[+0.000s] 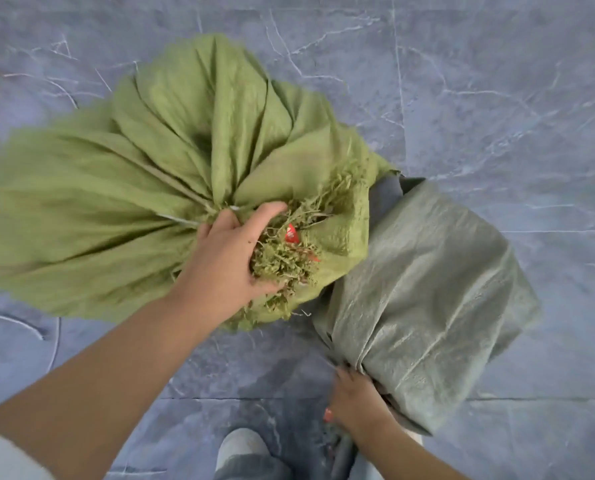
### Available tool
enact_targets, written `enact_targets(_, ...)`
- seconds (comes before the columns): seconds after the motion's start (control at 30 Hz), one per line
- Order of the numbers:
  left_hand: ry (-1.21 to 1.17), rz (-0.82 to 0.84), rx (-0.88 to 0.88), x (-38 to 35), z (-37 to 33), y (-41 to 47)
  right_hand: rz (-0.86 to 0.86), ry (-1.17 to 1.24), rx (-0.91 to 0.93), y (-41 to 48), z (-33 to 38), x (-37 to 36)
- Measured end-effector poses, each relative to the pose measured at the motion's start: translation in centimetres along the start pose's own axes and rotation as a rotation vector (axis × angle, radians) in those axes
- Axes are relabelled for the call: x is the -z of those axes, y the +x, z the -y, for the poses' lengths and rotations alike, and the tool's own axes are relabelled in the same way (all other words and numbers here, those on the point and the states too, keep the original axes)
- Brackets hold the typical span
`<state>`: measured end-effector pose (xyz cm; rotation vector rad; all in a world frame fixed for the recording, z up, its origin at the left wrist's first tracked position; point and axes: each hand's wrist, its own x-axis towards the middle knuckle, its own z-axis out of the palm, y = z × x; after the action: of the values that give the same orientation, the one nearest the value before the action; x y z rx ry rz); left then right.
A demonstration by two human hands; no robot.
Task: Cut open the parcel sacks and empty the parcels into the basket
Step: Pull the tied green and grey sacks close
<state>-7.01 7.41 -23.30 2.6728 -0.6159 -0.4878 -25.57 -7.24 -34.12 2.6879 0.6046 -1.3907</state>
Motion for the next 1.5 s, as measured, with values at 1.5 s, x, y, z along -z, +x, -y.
enact_targets(1.5, -1.237, -0.345, 0.614, 44.3, -31.2, -12.0, -0.911, 0.790, -0.151, -48.9, -10.5, 48.9)
